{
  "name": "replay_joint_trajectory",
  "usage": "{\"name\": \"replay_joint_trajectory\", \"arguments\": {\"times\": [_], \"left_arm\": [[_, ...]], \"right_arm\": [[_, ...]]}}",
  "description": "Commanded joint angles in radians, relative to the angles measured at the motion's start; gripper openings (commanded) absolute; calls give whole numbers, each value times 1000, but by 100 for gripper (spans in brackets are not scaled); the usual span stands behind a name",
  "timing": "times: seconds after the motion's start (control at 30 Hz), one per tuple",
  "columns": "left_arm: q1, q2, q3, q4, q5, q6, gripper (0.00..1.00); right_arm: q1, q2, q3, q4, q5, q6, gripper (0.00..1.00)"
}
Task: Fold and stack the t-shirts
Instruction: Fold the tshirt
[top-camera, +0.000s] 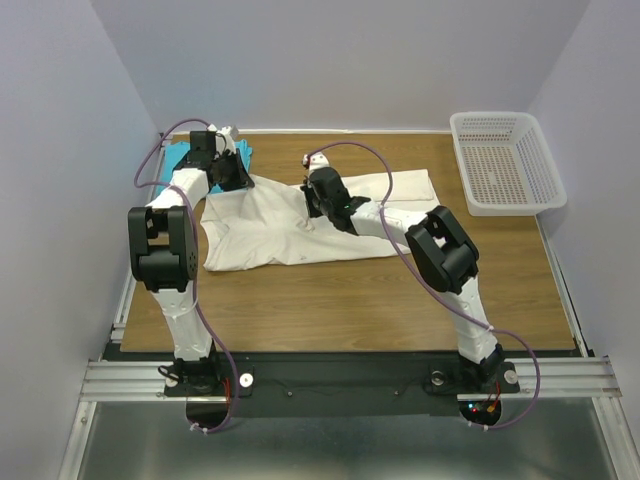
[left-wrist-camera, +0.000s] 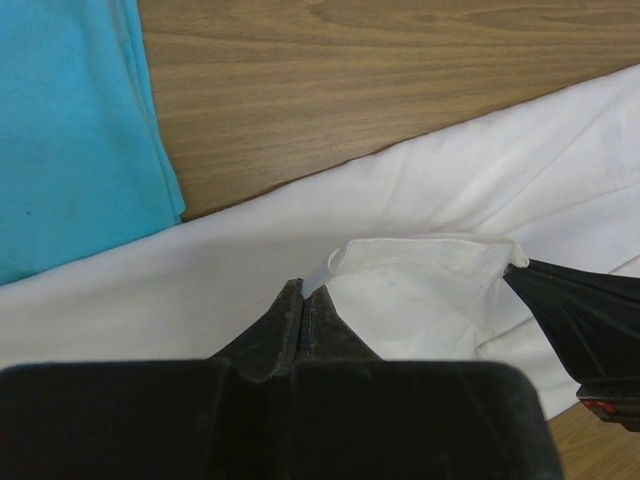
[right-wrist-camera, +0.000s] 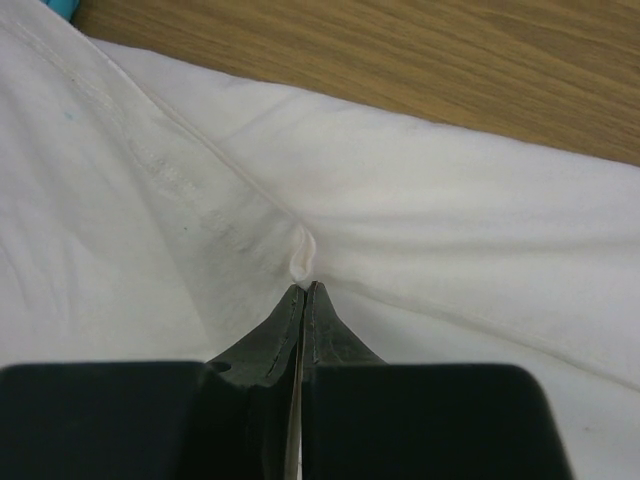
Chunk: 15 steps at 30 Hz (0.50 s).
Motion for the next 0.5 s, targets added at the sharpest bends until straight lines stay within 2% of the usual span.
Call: {"name": "replay_joint_trajectory", "arguments": {"times": [0.0, 0.17, 0.27, 0.37, 0.4, 0.47], "left_arm": [[1, 8, 59, 11, -17, 13, 0], [1, 33, 77, 8, -34, 7, 6], [1, 45, 94, 2, -43, 4, 21], [1, 57, 119, -10, -54, 4, 30], [1, 60, 125, -15, -57, 4, 36], [-26, 65, 146, -24, -74, 4, 39]], "right_arm": [[-11, 6, 55, 31, 39, -5, 3], [-11, 14, 62, 31, 43, -5, 7], [-11, 15, 62, 31, 42, -5, 8], [-13, 17, 61, 31, 39, -6, 11], [-11, 14, 61, 31, 39, -8, 16], [-11, 14, 59, 32, 39, -8, 21]]}}
